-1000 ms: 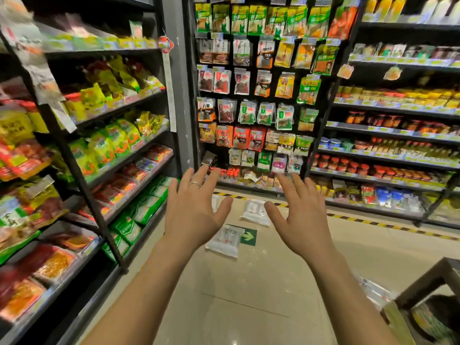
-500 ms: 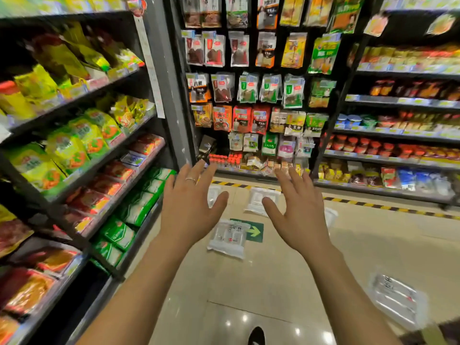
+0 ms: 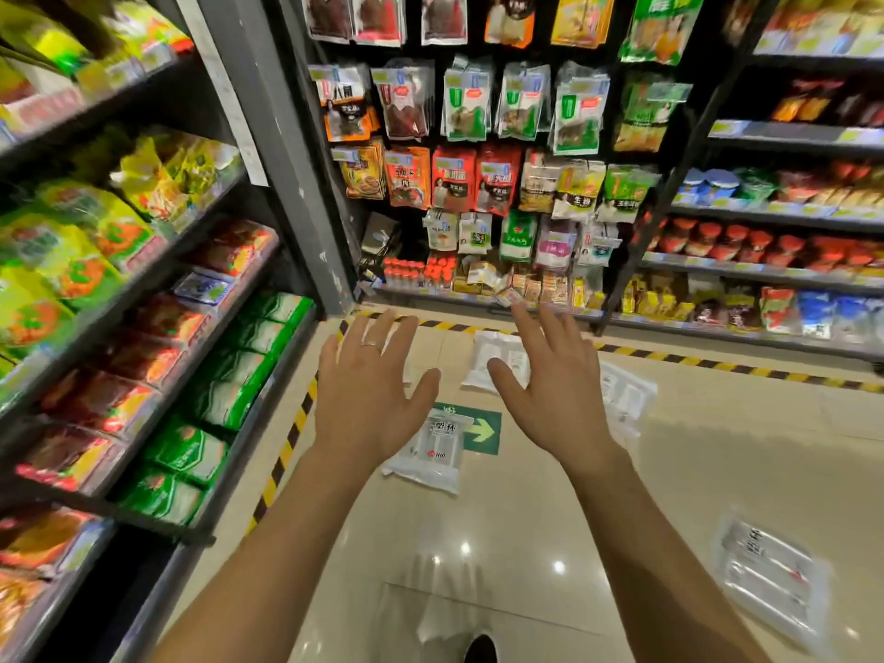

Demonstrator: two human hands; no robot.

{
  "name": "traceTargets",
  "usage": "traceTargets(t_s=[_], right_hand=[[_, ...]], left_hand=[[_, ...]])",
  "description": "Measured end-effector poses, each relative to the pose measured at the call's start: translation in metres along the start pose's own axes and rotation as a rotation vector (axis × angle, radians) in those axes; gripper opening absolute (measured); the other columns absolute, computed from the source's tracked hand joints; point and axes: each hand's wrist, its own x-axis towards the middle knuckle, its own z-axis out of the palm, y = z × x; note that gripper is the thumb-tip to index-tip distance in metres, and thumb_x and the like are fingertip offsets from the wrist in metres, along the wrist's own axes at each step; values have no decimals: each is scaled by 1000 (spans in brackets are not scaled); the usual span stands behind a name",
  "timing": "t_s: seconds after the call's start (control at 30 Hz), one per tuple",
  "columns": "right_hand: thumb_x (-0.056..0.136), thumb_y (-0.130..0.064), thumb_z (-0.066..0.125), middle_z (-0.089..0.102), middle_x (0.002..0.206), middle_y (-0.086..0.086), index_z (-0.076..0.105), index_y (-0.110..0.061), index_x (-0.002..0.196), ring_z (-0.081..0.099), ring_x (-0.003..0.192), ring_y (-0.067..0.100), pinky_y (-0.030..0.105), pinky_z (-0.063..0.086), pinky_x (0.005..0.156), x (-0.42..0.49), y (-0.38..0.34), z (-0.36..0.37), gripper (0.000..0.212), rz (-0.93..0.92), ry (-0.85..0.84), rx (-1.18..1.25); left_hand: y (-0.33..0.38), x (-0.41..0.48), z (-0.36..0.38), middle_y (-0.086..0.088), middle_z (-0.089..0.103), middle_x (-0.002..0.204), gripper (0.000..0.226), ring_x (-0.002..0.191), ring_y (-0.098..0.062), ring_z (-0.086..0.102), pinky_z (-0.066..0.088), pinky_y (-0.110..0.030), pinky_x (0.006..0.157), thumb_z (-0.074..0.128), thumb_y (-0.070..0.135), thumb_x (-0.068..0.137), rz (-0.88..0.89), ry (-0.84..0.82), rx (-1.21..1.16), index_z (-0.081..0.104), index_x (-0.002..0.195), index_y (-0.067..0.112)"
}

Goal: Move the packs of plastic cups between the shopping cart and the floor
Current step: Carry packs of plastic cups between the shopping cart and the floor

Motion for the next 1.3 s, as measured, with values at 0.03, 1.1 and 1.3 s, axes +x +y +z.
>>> traceTargets(t_s=[0.03, 1.1, 1.3], right_hand=[[88, -60, 31, 32, 157, 9, 35, -26, 150, 23, 145, 36, 58, 25, 112, 9, 4, 8, 71, 8, -17, 0], [88, -42, 53, 39, 149, 21, 40, -14, 146, 39, 132, 43, 50, 38, 99, 234, 148, 495, 66, 446, -259, 107], [86, -46, 51, 33, 154, 18, 37, -19, 149, 30, 141, 35, 46, 33, 106, 191, 249, 638, 70, 502, -341, 132]], left_hand=[[-5, 10, 8, -7, 47, 148, 71, 137, -34, 40, 33, -58, 105, 31, 61, 87, 2, -8, 5, 48, 142, 20], [-241, 299, 478, -9, 37, 155, 77, 142, -29, 34, 31, -47, 112, 19, 63, 87, -34, -566, -39, 33, 152, 24], [-261, 262, 643, -14, 35, 155, 67, 142, -32, 36, 31, -45, 114, 35, 54, 94, -137, -551, -42, 32, 152, 19]])
